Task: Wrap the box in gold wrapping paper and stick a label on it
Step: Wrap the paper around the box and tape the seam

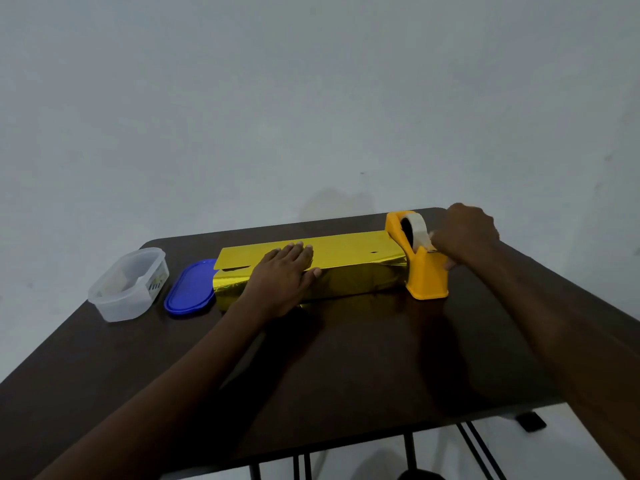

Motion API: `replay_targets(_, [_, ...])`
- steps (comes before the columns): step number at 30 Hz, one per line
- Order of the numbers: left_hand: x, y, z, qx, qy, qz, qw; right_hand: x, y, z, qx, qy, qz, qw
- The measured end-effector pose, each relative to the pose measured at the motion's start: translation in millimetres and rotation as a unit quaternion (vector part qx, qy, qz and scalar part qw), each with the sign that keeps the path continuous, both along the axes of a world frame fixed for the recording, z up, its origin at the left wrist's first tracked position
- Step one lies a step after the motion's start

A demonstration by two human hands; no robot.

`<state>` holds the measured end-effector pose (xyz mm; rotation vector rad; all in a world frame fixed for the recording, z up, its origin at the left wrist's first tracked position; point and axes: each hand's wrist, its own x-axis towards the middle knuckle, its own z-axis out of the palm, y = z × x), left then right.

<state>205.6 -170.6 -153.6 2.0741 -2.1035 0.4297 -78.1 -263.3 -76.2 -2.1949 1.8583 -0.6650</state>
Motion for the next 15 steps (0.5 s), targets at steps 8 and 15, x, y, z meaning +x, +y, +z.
replay_targets(8, [-3.5,3.4,4.2,0.006,0.001,0.002,1.000,-6.8,-14.3,-0.5,0.181,-0.199,-0.007,0.963])
replay_targets(15, [-2.5,2.7,4.5,0.005,-0.001,-0.001,1.000,-2.9,-5.5,-0.1,0.167,-0.370,-0.046,0.913])
